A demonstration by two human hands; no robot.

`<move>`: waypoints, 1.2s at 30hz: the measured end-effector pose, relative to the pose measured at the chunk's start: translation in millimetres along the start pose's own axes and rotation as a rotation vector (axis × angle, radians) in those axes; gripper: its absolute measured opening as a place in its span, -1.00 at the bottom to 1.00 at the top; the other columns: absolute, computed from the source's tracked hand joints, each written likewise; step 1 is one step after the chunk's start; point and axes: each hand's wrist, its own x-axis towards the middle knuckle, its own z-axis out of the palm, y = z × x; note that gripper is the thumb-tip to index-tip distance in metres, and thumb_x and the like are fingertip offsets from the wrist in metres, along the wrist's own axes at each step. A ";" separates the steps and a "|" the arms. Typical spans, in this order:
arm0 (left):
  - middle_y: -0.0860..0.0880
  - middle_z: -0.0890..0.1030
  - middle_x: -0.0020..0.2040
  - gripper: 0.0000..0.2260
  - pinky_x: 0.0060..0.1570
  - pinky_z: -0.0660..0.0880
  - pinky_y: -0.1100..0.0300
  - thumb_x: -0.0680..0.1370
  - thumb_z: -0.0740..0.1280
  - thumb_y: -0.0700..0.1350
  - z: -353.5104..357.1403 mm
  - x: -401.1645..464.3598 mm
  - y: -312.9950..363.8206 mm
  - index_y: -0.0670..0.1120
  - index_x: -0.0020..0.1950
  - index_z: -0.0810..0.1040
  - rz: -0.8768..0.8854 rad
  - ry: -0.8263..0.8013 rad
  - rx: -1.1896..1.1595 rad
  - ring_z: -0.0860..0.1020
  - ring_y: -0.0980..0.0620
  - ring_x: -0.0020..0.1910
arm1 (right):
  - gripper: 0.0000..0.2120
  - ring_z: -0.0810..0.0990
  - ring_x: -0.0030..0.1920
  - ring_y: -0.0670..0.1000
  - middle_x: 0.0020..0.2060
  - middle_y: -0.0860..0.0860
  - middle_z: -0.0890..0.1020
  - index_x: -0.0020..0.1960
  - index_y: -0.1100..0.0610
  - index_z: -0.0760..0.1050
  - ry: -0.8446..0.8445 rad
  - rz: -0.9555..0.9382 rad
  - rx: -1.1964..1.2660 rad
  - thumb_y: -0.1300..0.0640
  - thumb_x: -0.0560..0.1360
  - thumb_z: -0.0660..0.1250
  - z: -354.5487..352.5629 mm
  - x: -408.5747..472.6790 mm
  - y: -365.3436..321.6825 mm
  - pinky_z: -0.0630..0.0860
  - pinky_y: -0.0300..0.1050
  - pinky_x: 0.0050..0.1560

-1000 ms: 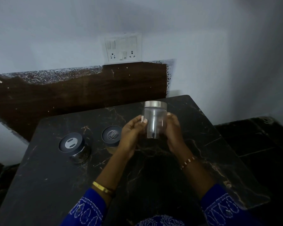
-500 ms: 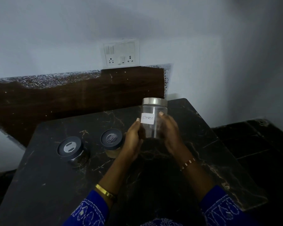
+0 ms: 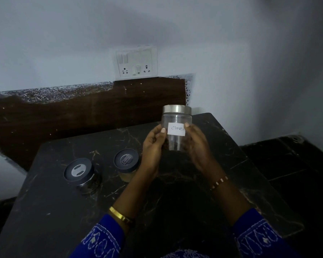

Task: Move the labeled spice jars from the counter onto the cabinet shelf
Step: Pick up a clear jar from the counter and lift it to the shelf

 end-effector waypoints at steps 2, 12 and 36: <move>-0.16 0.58 0.16 -0.73 0.17 0.50 -0.08 0.59 0.19 -0.11 2.3 3.2 7.0 -0.10 0.27 0.44 0.030 -0.001 0.020 0.56 -0.14 0.16 | -0.71 0.59 0.01 0.04 0.00 0.06 0.59 0.27 0.19 0.39 -0.027 -0.025 -0.018 0.15 0.57 0.18 2.3 2.1 -5.8 0.53 0.03 0.09; 0.00 0.59 0.09 -0.69 0.06 0.56 0.19 0.61 0.16 -0.11 35.8 43.2 120.4 -0.11 0.35 0.38 0.426 -0.053 0.224 0.57 0.10 0.06 | -0.65 0.57 0.11 0.02 0.13 0.04 0.58 0.32 0.11 0.37 -0.115 -0.349 -0.263 0.09 0.55 0.24 40.1 46.0 -121.2 0.55 -0.21 0.02; -0.20 0.56 0.19 -0.67 0.07 0.48 0.10 0.57 0.25 -0.06 150.8 108.9 416.9 -0.14 0.31 0.43 1.088 0.162 0.539 0.56 -0.13 0.15 | -0.49 0.54 -0.02 0.01 0.02 0.06 0.53 0.39 0.09 0.25 -0.038 -1.000 -0.515 -0.08 0.53 0.25 133.3 119.9 -418.2 0.51 -0.07 0.04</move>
